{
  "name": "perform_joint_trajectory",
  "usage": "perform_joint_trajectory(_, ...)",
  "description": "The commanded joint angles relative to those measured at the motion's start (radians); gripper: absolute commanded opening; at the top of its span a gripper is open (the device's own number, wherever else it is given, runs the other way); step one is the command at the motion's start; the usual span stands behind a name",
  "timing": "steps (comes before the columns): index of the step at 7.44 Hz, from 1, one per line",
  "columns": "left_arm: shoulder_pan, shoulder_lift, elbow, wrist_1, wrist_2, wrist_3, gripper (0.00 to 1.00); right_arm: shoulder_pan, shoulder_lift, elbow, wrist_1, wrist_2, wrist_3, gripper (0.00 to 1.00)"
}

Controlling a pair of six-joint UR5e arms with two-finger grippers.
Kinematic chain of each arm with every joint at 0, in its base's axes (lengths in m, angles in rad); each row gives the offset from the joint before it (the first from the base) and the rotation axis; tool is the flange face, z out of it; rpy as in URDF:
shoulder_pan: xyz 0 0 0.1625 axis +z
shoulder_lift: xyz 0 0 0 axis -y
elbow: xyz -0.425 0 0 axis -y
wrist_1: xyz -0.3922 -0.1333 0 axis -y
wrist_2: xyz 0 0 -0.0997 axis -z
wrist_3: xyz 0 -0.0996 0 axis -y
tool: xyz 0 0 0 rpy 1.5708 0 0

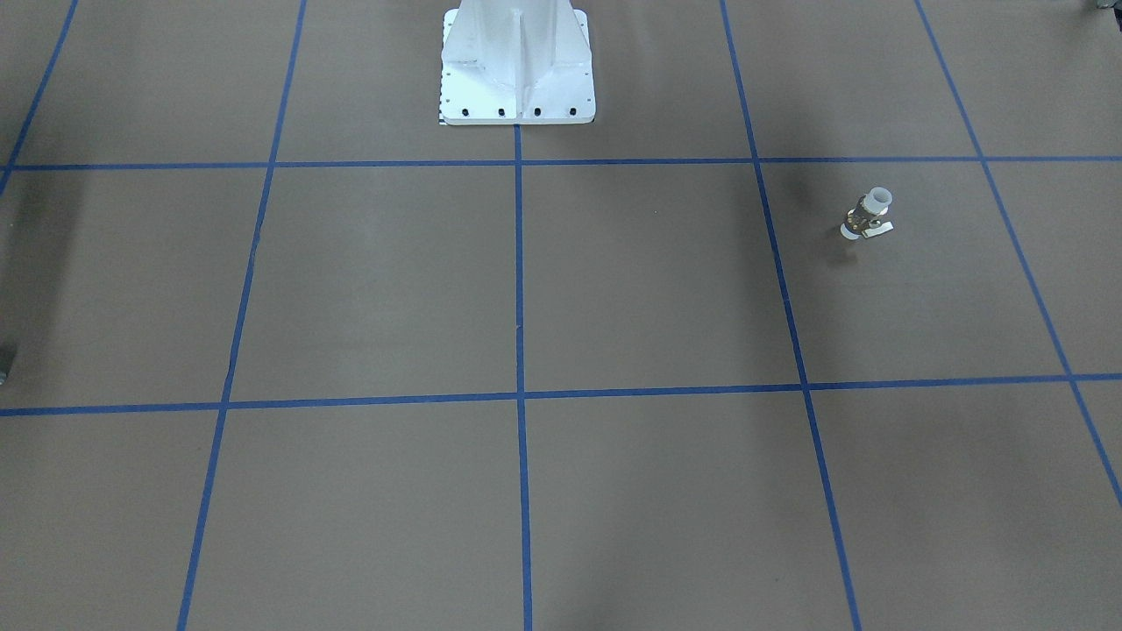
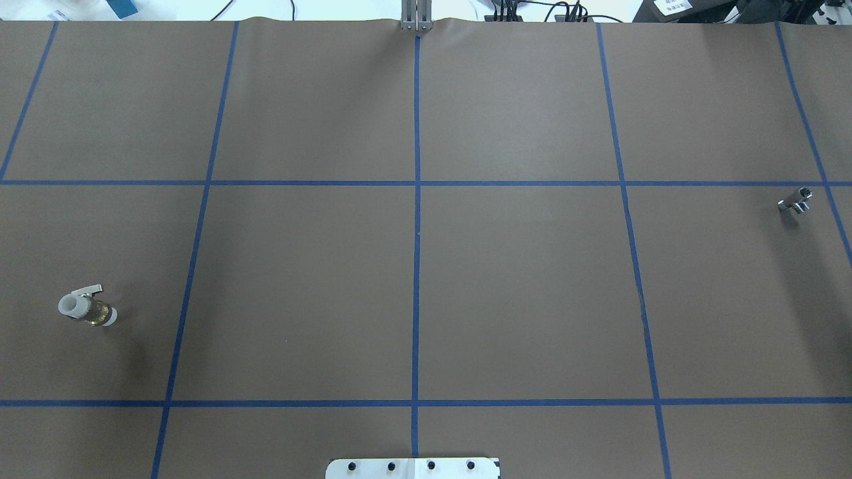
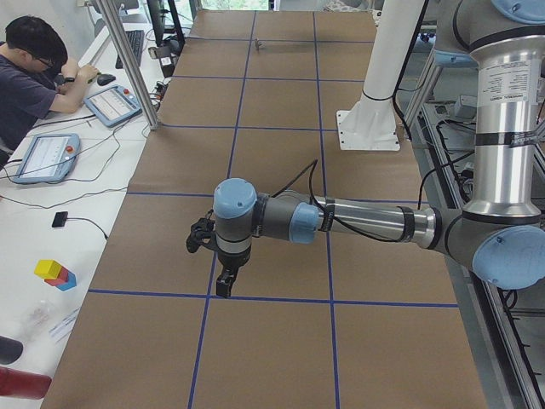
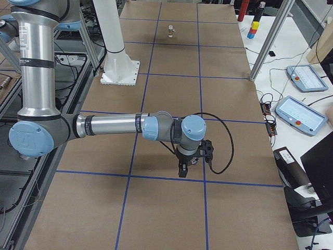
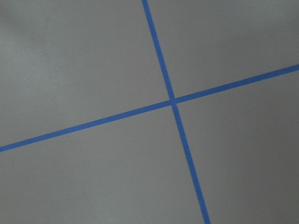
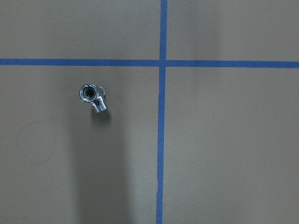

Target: Assemble PPR valve and pipe with both arms

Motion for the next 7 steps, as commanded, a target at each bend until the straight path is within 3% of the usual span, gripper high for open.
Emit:
perform_joint_trajectory(1, 0.001, 0.000, -0.048, 0.013, -0.026, -0.019, 1.00, 0.000, 0.000, 0.004, 0.000, 0.001, -0.001, 1.00)
perform_joint_trajectory(4, 0.089, 0.007, -0.204, 0.063, -0.077, -0.310, 1.00, 0.000, 0.037, 0.019, -0.001, -0.008, -0.001, 1.00)
perform_joint_trajectory(7, 0.368, 0.017, -0.356, 0.053, -0.055, -0.841, 1.00, 0.000, 0.021, -0.007, 0.009, -0.015, -0.003, 1.00)
